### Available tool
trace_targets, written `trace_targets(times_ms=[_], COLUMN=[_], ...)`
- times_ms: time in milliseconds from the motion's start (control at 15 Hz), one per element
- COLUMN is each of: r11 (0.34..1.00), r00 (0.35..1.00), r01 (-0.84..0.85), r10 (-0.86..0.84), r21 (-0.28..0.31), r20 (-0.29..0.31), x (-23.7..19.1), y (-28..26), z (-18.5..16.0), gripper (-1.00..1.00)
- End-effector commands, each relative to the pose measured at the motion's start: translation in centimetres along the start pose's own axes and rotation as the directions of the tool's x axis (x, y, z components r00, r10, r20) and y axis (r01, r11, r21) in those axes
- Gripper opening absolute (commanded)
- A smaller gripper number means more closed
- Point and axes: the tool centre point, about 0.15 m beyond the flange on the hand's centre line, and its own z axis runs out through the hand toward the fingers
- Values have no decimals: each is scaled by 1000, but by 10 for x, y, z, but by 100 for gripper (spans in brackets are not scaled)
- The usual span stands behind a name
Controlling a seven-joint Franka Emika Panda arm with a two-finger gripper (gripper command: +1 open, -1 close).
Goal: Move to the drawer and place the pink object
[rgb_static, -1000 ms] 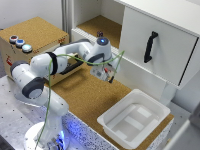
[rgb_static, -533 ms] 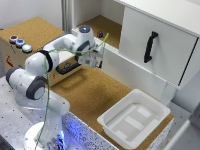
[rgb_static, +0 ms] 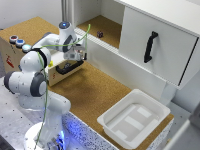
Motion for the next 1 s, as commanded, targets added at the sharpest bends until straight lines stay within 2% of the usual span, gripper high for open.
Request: trace_targets(times_ms=[0, 333, 467, 733, 800, 933], r11=[982, 937, 922, 932, 938, 945], r00=[984, 938, 922, 932, 938, 949], r01=[180, 337, 368, 336, 320, 294], r10=[-179, -343, -379, -350, -333, -307], r21=[62, 88, 123, 133, 133, 141], r20=[-20, 55, 81, 97, 92, 76], x=[-8, -22, -20, -7, -1, 8], y=[-55, -79, -83, -85, -84, -79], z=[8, 41, 54, 62, 60, 48], gripper=[-100, -100, -100, -100, 100, 100])
